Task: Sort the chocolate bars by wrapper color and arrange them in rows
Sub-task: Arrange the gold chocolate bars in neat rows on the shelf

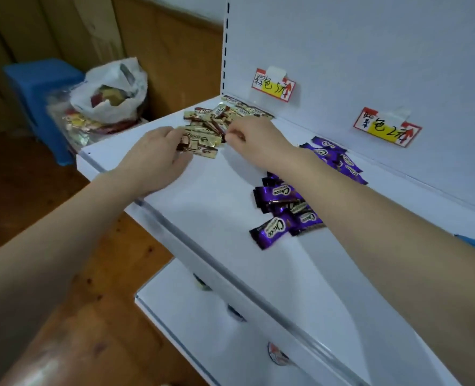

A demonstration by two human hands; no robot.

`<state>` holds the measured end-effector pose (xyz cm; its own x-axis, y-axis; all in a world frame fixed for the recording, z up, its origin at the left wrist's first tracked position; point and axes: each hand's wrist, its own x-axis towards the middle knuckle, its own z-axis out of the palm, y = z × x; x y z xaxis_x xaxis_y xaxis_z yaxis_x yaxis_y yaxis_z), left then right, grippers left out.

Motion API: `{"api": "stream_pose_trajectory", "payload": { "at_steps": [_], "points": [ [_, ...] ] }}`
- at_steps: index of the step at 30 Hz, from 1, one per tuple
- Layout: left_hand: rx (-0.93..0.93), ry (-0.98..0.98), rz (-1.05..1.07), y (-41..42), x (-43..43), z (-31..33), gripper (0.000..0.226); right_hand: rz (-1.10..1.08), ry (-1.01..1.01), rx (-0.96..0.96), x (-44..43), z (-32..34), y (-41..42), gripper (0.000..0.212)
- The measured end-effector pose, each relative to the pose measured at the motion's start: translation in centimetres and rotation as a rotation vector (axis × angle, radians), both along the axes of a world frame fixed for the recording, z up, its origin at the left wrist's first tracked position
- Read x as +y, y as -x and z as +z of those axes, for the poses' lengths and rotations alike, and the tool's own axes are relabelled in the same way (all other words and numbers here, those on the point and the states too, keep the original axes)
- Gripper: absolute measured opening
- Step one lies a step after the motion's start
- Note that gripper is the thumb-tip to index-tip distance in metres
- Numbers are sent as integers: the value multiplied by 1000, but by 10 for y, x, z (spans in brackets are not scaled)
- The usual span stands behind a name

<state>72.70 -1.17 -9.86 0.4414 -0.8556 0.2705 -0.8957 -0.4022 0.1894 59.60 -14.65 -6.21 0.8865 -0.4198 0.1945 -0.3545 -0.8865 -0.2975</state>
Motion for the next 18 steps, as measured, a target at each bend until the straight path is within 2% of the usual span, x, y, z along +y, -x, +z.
{"api": "stream_pose_trajectory", "payload": {
  "at_steps": [5, 13, 18],
  "points": [
    [10, 66, -68, -12, -2, -10, 25, -9, 49, 100, 15, -20, -30, 24],
    [81, 136, -59, -4, 1, -9, 29, -140, 56, 173, 33, -15, -29, 25],
    [167, 195, -33, 3, 3, -3, 33, -225, 16, 147, 49, -14, -22, 27]
  ]
}}
